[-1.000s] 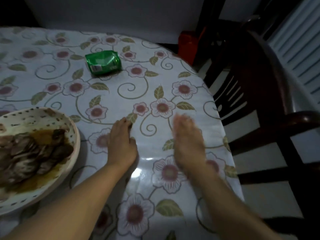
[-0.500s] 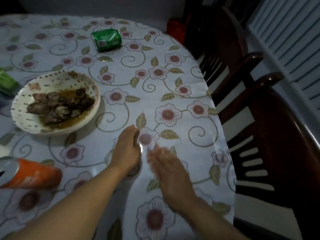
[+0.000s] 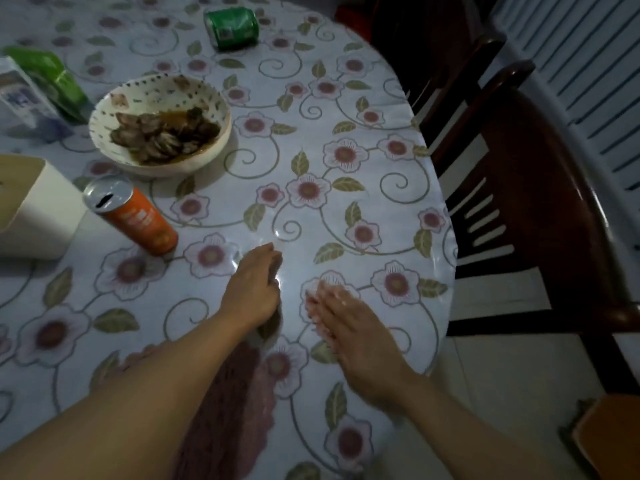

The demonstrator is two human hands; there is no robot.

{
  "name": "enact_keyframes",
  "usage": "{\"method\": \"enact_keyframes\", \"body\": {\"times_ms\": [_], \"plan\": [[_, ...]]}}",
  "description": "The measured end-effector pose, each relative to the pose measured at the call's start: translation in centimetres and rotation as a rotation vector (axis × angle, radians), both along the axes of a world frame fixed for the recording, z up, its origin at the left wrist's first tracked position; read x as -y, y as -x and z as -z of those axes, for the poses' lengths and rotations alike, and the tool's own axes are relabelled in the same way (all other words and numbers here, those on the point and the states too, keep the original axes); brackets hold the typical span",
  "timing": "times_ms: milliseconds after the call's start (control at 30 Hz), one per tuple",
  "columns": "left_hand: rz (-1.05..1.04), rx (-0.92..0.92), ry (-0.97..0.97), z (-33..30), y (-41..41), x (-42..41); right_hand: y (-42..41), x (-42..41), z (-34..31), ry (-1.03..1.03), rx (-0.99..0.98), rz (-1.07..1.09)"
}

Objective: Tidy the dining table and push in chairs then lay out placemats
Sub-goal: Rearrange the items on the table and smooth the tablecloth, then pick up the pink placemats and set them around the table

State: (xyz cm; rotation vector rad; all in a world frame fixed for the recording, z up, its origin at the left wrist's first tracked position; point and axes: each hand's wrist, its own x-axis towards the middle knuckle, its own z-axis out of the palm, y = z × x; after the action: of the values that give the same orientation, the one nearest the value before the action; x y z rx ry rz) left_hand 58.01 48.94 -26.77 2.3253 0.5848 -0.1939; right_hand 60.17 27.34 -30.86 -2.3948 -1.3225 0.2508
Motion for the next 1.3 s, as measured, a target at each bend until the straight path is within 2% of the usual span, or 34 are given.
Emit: {"method": "enact_keyframes", "body": {"times_ms": [100,167,267,400,633,733,1033,1167,1300], "plan": [[-0.001,-0.001,-0.008,-0.5,1.8,0.4,-2.8,2.9,-0.2,0.041,0.043,0.008],[-0.003,-0.004,-0.017,-0.6,3.2,0.6,-4.4,3.7,0.3,0.046,0.071,0.148],[-0.015,-0.014,-0.020,-0.8,4.8,0.8,-2.1,1.8,1.0,0.034,0.039,0.314],[-0.058,-0.058,-0.034,-1.5,6.0,1.2,3.9,0.5,1.3,-0.070,-0.007,0.083],[-0.202,-0.012,-0.047,-4.7,12.3,4.2,10.8,4.5,-1.0,-0.035,-0.027,-0.265],[-0.228,0.011,-0.054,-6.1,15.0,5.2,12.6,5.8,-3.6,-0.031,-0.153,-0.267],[-0.417,-0.059,-0.164,-8.4,22.8,4.3,14.6,2.7,-9.6,0.004,-0.266,-0.092],[-0.537,-0.088,-0.164,-9.4,26.5,1.5,17.3,-2.4,-10.3,-0.015,-0.136,-0.225],[-0.610,-0.065,-0.168,-10.2,30.1,-2.2,20.7,-8.8,-10.5,-0.063,-0.106,-0.330]]}}
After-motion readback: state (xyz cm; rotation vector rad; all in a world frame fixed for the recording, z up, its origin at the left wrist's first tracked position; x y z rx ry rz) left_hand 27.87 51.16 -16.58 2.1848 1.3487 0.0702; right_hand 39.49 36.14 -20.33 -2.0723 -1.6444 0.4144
